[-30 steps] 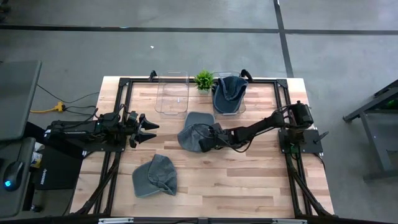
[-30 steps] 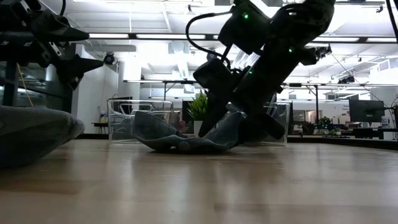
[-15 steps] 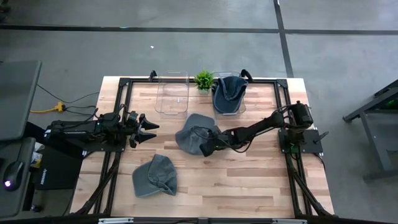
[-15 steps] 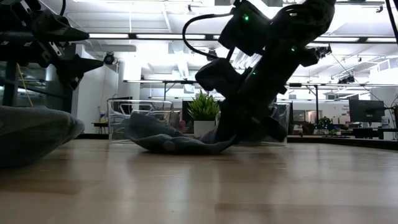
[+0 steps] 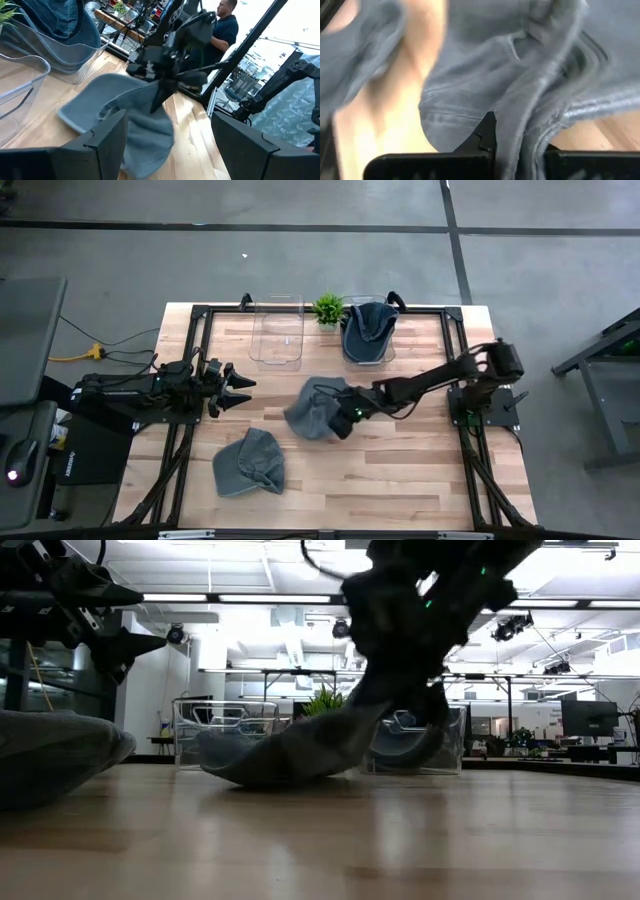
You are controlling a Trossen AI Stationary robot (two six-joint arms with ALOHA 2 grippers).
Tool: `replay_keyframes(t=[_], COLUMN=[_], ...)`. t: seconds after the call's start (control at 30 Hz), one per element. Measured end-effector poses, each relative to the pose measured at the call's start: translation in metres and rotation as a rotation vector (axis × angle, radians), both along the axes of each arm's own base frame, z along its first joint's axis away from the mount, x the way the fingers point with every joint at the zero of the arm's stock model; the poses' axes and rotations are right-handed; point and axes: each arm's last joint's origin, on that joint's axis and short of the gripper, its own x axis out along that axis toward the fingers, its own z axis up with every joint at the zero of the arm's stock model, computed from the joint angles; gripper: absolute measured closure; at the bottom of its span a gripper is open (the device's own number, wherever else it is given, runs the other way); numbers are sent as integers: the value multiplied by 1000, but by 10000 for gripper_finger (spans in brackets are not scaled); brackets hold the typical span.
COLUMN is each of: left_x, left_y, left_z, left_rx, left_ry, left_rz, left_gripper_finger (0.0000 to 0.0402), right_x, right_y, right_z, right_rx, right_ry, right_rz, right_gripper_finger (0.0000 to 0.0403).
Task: Pick & Place hat
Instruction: Put the top gray cap into the left transparent bin
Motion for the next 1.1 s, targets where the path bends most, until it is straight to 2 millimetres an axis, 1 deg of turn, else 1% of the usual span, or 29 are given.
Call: replay_keyframes(t=[0.13, 0.3, 0.47, 0.57, 0.77, 0.83, 0.97, 1.1], left_x=[0, 0, 0, 0, 0, 0, 0, 0], left_y=[0, 0, 0, 0, 0, 0, 0, 0], left_z=[0, 0, 0, 0, 0, 0, 0, 0], left_rx=[0, 0, 0, 0, 0, 0, 0, 0], left_ry=[0, 0, 0, 0, 0, 0, 0, 0], left_rz=[0, 1, 0, 1, 1, 1, 1, 1], left_gripper_finger=[135, 135, 135, 135, 135, 135, 135, 135], right_x=[-13, -33, -50, -55, -50, -46, -35, -23], right_y=[0, -3, -5, -8, -26, -31, -37, -41], right_z=[19, 41, 65, 85, 137, 150, 168, 175], right_rx=[-29, -105, -253, -334, -453, -479, -505, -536], right_ry=[5, 32, 23, 54, 110, 139, 223, 362], right_rz=[195, 352, 550, 658, 755, 805, 935, 1045], right_gripper_finger=[402, 402, 402, 403, 403, 403, 403, 403])
